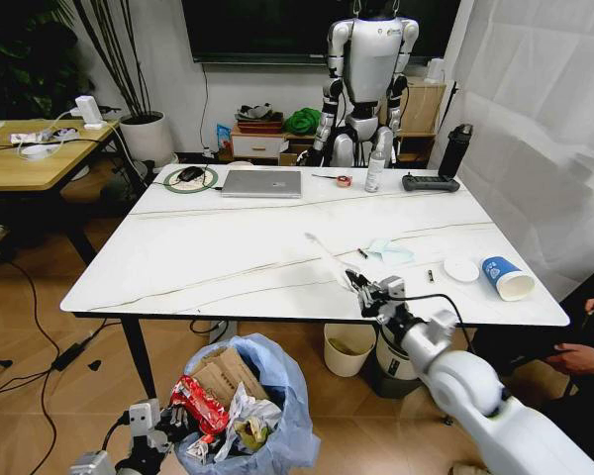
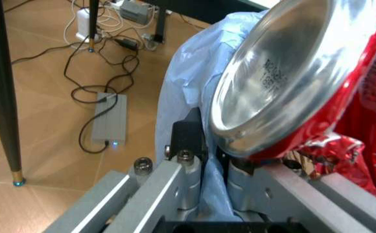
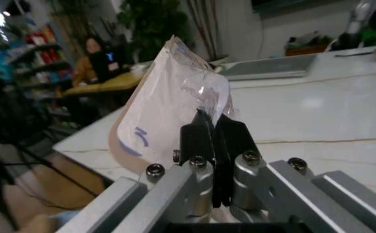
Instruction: Pick up the trash bin and place the trash from the table into it.
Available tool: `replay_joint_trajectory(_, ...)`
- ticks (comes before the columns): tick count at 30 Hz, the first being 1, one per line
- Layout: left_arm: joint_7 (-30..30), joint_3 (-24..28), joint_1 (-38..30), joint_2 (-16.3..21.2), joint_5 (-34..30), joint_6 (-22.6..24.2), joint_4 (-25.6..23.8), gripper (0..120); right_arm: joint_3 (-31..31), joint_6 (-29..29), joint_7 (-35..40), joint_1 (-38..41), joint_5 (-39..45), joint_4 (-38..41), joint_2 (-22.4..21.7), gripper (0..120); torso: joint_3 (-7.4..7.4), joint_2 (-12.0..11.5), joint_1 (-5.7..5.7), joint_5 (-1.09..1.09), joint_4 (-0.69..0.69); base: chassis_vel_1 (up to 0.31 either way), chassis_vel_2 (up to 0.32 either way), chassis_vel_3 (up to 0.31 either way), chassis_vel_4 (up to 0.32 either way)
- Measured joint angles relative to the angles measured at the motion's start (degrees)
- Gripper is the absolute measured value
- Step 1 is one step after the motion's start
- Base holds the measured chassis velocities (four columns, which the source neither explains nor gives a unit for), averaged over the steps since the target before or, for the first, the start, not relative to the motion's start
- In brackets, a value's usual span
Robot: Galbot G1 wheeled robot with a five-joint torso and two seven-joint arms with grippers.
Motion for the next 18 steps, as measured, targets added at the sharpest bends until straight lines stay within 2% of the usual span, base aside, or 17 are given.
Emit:
replay_joint_trajectory(4,0.00,-0.15,0.01,0.46,-0.38,0.04,-0.14,0,-3.08,0.56,-0.25,-2.89,5.05,5.41,-1.93,0,0.00,0.00,0.00,0.00,0.02,0.000,0.000,0.000,0.000)
replay_joint_trajectory(7,-0.05,-0.31,0.04,0.91,-0.91,0.13,-0.33,0,-9.71,1.47,-1.89,-3.24,6.11,8.06,-2.88,0,0.00,0.00,0.00,0.01,0.02,0.000,0.000,0.000,0.000)
replay_joint_trajectory(8,-0.05,-0.31,0.04,0.91,-0.91,0.13,-0.33,0,-9.71,1.47,-1.89,-3.24,6.11,8.06,-2.88,0,0.00,0.00,0.00,0.01,0.02,0.000,0.000,0.000,0.000)
replay_joint_trajectory(13,-0.46,-0.82,0.02,1.11,-1.50,0.36,-0.82,0,-18.65,3.53,-4.82,-1.95,5.32,7.29,-2.87,0,0.00,0.00,0.00,0.01,0.03,0.000,0.000,0.000,0.000)
replay_joint_trajectory(18,-0.78,-0.87,-0.31,1.03,-1.55,0.63,-0.98,0,-22.59,4.26,-5.45,-0.62,3.97,5.28,-1.88,0,0.00,0.00,0.00,0.01,0.03,0.000,0.000,0.000,0.000)
